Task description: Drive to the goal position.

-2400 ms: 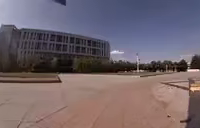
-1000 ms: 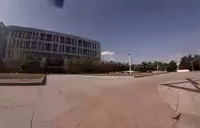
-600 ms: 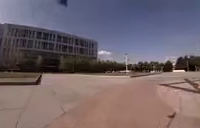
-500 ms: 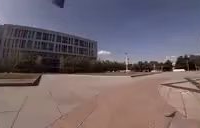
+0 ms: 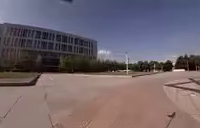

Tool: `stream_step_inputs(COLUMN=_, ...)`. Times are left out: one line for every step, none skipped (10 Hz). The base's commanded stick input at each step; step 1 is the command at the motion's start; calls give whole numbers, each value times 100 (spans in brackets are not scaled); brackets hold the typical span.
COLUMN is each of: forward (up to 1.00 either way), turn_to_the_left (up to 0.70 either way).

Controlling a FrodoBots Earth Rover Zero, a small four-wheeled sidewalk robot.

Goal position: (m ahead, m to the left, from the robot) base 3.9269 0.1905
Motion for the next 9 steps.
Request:
stream_step_inputs(forward=70, turn_to_the_left=0)
stream_step_inputs(forward=70, turn_to_the_left=0)
stream_step_inputs(forward=70, turn_to_the_left=0)
stream_step_inputs(forward=70, turn_to_the_left=0)
stream_step_inputs(forward=70, turn_to_the_left=0)
stream_step_inputs(forward=70, turn_to_the_left=0)
stream_step_inputs(forward=70, turn_to_the_left=0)
stream_step_inputs(forward=70, turn_to_the_left=0)
stream_step_inputs(forward=70, turn_to_the_left=0)
